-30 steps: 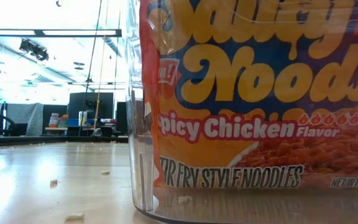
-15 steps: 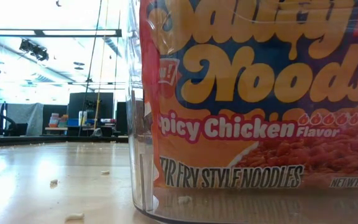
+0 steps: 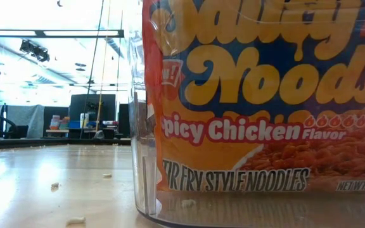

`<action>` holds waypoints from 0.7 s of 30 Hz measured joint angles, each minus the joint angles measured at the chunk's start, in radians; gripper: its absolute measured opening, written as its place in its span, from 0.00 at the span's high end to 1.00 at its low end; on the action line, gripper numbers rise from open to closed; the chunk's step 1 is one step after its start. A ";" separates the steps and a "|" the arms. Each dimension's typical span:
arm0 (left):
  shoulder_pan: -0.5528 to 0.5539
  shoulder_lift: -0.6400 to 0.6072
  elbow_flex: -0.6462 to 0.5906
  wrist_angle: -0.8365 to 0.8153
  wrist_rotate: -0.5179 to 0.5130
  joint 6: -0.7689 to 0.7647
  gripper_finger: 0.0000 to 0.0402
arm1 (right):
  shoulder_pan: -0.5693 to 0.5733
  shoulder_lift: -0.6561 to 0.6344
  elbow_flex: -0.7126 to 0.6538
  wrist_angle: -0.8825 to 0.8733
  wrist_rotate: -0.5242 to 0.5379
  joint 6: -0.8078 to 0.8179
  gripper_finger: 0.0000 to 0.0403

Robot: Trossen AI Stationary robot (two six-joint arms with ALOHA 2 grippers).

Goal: Sort Maruchan noodles
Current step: Put the orange noodle pack into the middle transparent bin, then put the blue noodle pack into the right transparent bin

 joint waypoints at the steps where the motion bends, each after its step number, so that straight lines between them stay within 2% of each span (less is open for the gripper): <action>1: 0.002 0.000 0.000 0.002 -0.008 -0.003 0.53 | -0.013 0.000 -0.013 0.009 -0.036 -0.001 0.80; 6: 0.027 0.000 0.000 0.005 -0.029 -0.031 0.53 | -0.073 0.000 -0.043 0.010 -0.123 0.068 0.76; 9: 0.044 -0.001 0.000 0.003 -0.030 -0.031 0.53 | -0.101 0.000 -0.043 0.009 -0.181 0.132 0.68; 12: 0.058 -0.001 0.000 0.003 -0.030 -0.030 0.53 | -0.108 -0.001 -0.005 -0.079 -0.233 0.202 0.59; 16: 0.061 -0.003 0.000 0.002 -0.031 0.004 0.53 | -0.101 -0.022 0.120 -0.382 -0.306 0.349 0.48; 21: 0.064 -0.015 0.000 0.000 -0.056 0.076 0.53 | -0.081 -0.071 0.361 -0.860 -0.361 0.539 0.38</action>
